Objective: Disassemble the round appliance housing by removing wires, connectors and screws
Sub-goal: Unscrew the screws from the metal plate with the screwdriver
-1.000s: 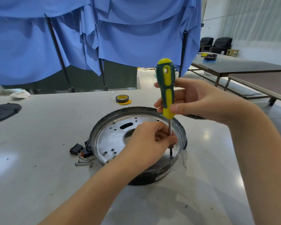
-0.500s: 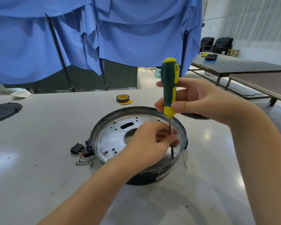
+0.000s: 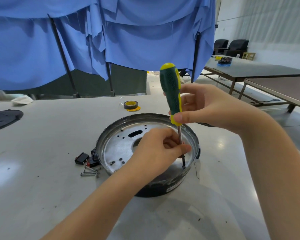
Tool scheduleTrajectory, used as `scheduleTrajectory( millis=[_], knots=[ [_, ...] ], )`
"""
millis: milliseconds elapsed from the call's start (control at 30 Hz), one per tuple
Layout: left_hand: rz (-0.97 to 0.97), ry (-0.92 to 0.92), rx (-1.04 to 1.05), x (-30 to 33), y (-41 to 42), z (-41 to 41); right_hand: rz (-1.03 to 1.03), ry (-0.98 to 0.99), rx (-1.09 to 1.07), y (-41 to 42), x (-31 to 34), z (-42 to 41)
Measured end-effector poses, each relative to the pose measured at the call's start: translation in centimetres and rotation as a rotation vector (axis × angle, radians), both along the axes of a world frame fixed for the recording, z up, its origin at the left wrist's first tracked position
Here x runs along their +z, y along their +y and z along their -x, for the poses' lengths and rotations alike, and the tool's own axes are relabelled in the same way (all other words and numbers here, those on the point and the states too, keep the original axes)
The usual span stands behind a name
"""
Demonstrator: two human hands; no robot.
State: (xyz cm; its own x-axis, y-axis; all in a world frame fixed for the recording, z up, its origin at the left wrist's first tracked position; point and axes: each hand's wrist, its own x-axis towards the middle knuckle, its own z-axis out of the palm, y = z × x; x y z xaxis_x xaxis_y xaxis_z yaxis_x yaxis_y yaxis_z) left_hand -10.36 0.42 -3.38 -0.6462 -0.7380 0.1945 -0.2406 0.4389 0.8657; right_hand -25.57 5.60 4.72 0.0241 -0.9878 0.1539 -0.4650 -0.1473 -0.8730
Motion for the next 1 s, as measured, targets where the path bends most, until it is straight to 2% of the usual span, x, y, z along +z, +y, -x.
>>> scheduleTrajectory(
  millis=[200, 333, 633, 833, 1000],
  knots=[
    [-0.095, 0.029, -0.098, -0.1, 0.1, 0.1, -0.043, -0.059, 0.111, 0.3, 0.2, 0.7],
    [0.018, -0.011, 0.007, 0.0, 0.0, 0.1, -0.025, -0.059, 0.114, 0.2, 0.3, 0.3],
    [0.092, -0.056, 0.035, -0.2, 0.0, 0.1, 0.031, -0.03, 0.041, 0.1, 0.1, -0.1],
    [0.135, -0.243, -0.138, -0.8, -0.1, -0.3, 0.021, -0.036, 0.003, 0.3, 0.3, 0.5],
    [0.128, -0.315, -0.163, -0.9, -0.2, -0.4, 0.062, -0.125, 0.001, 0.4, 0.3, 0.8]
  ],
)
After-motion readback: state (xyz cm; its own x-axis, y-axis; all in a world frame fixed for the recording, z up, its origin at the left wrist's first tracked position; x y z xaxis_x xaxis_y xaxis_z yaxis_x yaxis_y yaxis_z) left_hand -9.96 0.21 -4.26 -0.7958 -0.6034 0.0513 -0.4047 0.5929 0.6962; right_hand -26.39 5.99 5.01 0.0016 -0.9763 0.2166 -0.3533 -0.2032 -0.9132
